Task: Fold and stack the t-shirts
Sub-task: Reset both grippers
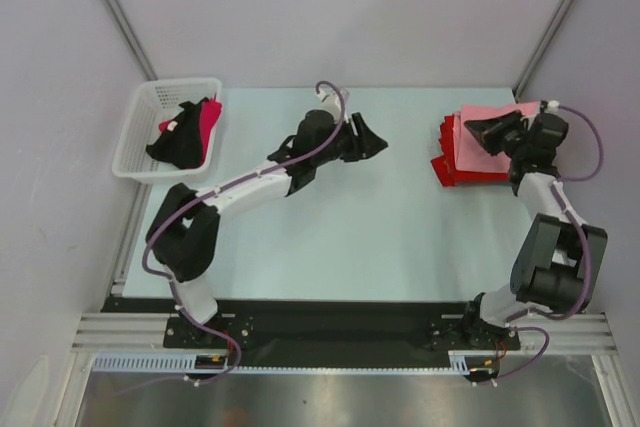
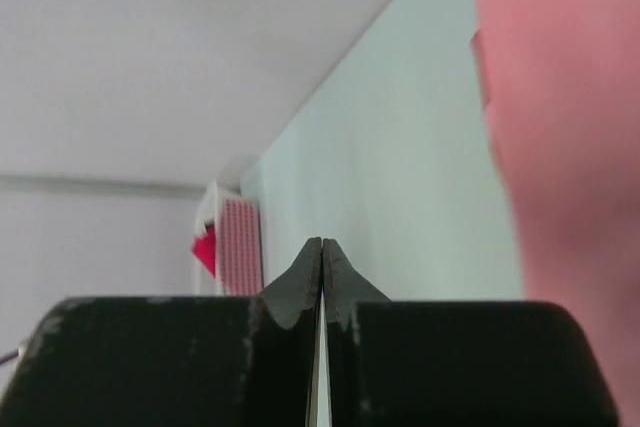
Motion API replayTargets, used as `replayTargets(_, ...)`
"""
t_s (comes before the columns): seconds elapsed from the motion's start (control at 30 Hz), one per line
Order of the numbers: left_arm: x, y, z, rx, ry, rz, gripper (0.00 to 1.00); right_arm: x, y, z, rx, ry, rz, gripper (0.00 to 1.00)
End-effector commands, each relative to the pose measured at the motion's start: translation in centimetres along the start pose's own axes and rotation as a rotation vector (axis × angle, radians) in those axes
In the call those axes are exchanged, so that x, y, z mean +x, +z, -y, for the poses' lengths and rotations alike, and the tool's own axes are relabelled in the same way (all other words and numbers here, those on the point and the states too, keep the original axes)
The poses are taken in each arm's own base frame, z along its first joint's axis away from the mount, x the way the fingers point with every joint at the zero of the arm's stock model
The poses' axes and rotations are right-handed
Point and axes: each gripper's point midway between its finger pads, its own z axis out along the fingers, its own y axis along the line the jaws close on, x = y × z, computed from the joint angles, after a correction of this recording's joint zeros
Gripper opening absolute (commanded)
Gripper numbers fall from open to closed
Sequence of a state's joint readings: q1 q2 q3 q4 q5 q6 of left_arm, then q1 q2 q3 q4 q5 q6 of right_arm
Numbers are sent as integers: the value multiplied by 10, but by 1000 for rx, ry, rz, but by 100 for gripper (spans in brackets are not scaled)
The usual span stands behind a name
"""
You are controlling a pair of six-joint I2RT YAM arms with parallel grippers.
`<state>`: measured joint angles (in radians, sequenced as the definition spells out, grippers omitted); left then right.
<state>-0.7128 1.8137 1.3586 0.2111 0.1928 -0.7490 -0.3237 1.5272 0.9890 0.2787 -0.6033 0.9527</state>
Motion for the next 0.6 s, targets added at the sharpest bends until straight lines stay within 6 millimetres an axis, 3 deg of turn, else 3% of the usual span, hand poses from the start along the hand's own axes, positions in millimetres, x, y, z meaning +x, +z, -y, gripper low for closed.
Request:
replayTargets(0.0,-3,-56,-33,-113,34,43,54,49,-19,-30,-3,-224,-43,4)
replayTargets(0.03,-6,-70,-43,-156,38,92,54,72,-26,-41,12,-268,-57,4)
replayTargets(0.07,18,-87,-70,-216,50,75,54,84,-29,-45,18,-306,-67,4)
replayTargets(0.1,-3,-114,-53,-180,77,167,55,94,-33,-47,20,-364,-75,4)
replayTargets(0.13,-3,-127,-61,-214,92,198,56,95,-41,-52,41,-402,-43,4)
replayTargets(0.17,8,-144,-79,-276,106,210,57,129,-44,-56,34,-437,-119,5)
replayTargets(0.2,10,-158,-86,-309,142,215,59,140,-49,-62,25,-472,-129,6)
replayTargets(0.23,-1,-179,-77,-301,162,266,61,146,-54,-54,66,-523,-128,7)
replayTargets(0.27,6,-191,-89,-347,196,261,62,167,-64,-64,30,-568,-154,10)
replayTargets(0.3,13,-201,-96,-377,217,239,62,175,-70,-63,31,-601,-162,11)
replayTargets(0.33,6,-218,-86,-356,239,280,63,175,-74,-55,71,-662,-138,13)
replayTargets(0.37,17,-226,-97,-380,268,259,63,177,-85,-61,63,-708,-109,18)
replayTargets(0.4,22,-236,-101,-398,278,255,64,187,-91,-45,124,-767,-95,23)
replayTargets(0.43,27,-248,-103,-390,296,275,64,190,-98,-43,132,-812,-84,35)
replayTargets(0.47,29,-255,-104,-386,300,294,65,191,-107,-42,128,-828,-62,41)
replayTargets(0.53,41,-265,-115,-406,296,293,67,204,-117,-23,149,-861,-81,50)
replayTargets(0.57,47,-272,-117,-389,299,309,67,207,-121,-18,150,-855,-85,65)
